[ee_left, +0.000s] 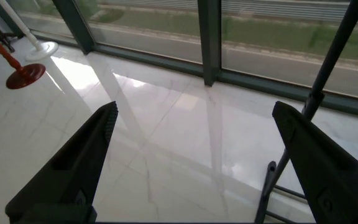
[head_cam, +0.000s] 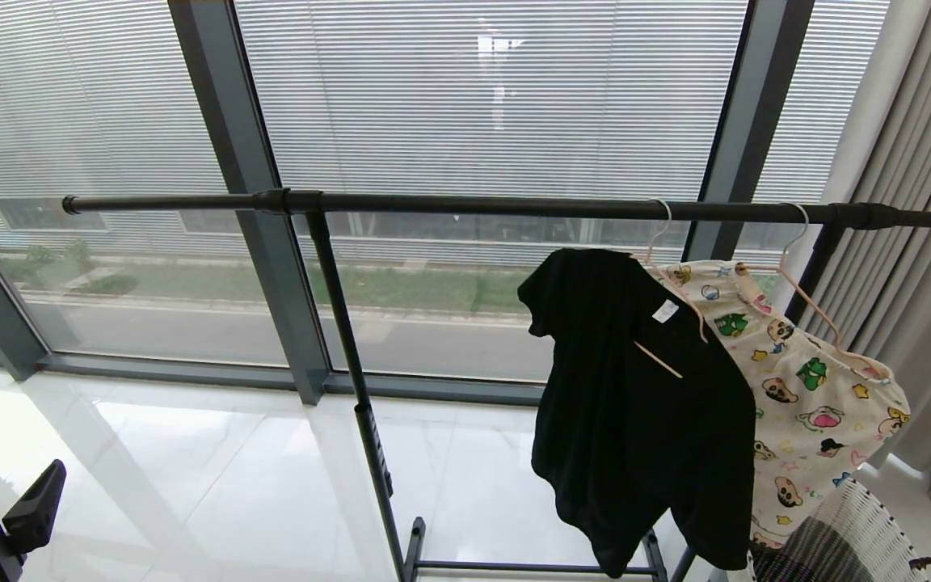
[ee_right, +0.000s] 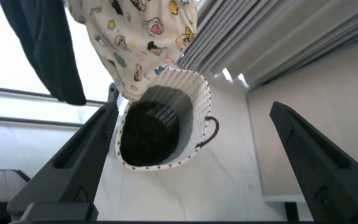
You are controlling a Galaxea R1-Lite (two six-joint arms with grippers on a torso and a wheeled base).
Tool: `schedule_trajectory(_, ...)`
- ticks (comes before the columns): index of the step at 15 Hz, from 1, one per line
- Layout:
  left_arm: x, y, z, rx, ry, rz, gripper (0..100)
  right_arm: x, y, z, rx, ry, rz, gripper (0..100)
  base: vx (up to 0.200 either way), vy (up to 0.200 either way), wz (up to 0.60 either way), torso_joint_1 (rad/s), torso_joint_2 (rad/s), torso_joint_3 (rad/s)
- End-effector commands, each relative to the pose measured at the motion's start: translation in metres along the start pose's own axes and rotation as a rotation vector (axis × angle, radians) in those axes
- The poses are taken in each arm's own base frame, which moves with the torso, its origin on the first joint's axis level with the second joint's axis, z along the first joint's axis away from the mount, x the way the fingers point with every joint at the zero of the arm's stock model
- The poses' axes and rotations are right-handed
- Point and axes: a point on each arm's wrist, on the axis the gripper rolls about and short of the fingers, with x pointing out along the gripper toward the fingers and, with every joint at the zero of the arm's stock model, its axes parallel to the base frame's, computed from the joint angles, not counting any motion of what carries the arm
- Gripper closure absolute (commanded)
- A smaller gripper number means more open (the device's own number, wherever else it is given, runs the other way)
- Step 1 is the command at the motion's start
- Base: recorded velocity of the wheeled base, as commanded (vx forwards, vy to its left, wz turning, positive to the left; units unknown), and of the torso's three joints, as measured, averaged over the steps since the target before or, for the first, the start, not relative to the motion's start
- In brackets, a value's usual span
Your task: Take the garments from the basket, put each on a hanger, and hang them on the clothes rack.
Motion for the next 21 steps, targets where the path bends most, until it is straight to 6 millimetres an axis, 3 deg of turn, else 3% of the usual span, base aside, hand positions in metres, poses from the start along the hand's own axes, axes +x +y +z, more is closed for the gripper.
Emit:
schedule_trajectory(1, 0.005, -0.002, 0.004, 0.006, 0.013, -0.001, 0, 0.016, 0.004, -0.006, -0.011, 0.044, 0.013, 0, -0.2, 0.0, 0.0, 0.002, 0.0, 0.002)
schedule_trajectory(5, 0.007, -0.003, 0.005, 0.009, 0.018, -0.002, 0, 0.037, 0.004, 0.002, -0.027, -0.017, -0.01, 0, -0.2, 0.0, 0.0, 0.01, 0.0, -0.002)
schedule_trajectory(12, 0.007, -0.003, 0.005, 0.01, 0.019, -0.006, 0, 0.04, 0.004, 0.003, -0.073, -0.019, -0.009, 0, -0.2, 0.0, 0.0, 0.001, 0.0, 0.005)
schedule_trajectory(16, 0.006, -0.003, 0.005, 0.008, 0.015, -0.006, 0, 0.039, 0.004, 0.002, -0.098, -0.02, -0.01, 0, 0.0, 0.0, 0.0, -0.023, 0.05, 0.029)
schedule_trajectory(21, 0.006, -0.003, 0.005, 0.007, 0.015, -0.006, 0, 0.039, 0.004, 0.002, -0.1, -0.02, -0.01, 0, 0.0, 0.0, 0.0, -0.207, 0.48, 0.25)
